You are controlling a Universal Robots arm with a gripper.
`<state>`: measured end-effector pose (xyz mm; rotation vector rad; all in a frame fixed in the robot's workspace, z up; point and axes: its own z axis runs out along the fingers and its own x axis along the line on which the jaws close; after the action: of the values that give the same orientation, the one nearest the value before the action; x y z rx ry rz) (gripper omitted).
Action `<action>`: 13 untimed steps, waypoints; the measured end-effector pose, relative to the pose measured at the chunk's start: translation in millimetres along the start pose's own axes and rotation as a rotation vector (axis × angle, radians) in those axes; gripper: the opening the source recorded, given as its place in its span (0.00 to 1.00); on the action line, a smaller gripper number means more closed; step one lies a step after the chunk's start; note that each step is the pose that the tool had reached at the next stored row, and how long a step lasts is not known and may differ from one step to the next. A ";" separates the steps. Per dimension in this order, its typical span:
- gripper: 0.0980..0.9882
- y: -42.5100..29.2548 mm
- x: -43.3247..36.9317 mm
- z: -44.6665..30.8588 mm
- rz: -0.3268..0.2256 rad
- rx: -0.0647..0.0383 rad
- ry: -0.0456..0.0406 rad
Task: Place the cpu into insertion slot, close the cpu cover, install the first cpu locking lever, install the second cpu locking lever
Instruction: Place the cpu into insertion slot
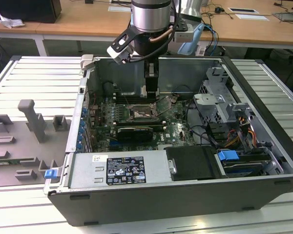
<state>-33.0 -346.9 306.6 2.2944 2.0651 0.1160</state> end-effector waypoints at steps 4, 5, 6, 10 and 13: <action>0.49 -2.8 -0.3 0.1 0.000 0.000 0.0003; 0.49 -4.9 -0.6 0.9 -0.011 0.000 0.0012; 0.49 -5.4 -0.6 2.4 -0.033 0.001 0.0032; 0.49 -6.4 -0.6 7.8 -0.075 0.002 0.0077; 0.49 -6.8 -0.6 11.5 -0.075 0.002 0.0090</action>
<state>-38.8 -346.6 294.5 2.2181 2.1530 0.1216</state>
